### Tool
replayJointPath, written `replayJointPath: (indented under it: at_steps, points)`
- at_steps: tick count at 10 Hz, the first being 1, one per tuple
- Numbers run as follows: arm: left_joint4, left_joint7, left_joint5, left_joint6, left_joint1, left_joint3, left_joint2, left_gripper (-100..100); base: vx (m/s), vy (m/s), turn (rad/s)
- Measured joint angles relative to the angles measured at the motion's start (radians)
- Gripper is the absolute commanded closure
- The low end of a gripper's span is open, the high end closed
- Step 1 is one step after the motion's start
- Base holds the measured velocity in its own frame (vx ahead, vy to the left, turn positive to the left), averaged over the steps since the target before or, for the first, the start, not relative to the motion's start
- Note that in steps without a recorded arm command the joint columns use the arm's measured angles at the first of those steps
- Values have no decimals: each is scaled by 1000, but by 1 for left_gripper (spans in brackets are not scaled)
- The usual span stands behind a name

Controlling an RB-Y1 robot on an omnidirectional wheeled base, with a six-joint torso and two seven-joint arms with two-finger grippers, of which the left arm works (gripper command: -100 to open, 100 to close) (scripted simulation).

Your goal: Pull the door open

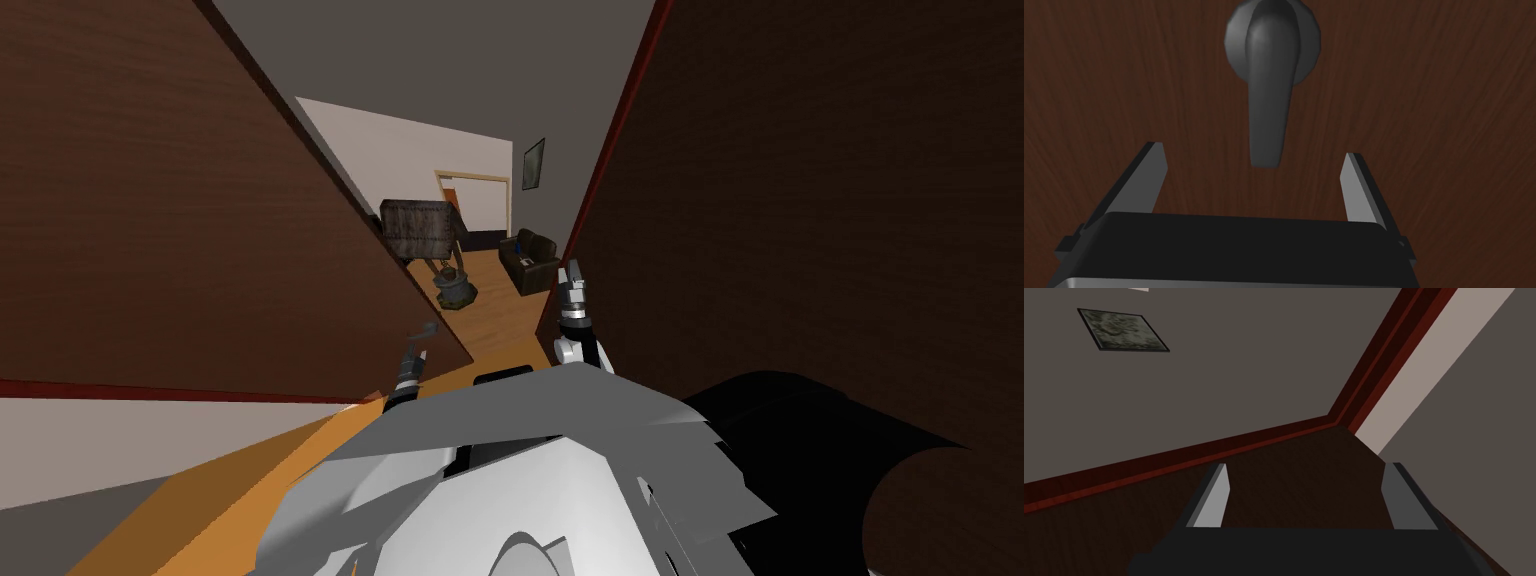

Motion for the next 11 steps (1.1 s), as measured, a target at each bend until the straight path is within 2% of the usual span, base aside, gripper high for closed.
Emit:
replayJointPath:
  at_steps: [2, 4, 5, 10, 11]
  points:
    - [36, 9, 11, -21, -4, 19, 11, -100, 185, 30, -148]
    - [47, 14, 21, -29, 1, 35, 19, -100, 127, 25, -77]
    - [47, 15, 21, -30, 1, 36, 19, 100, -11, -1, 22]
    - [49, 13, 20, -27, 2, 34, 18, 100, -15, -3, 0]
    - [49, 13, 20, -26, 3, 34, 18, 100, -94, 28, -136]
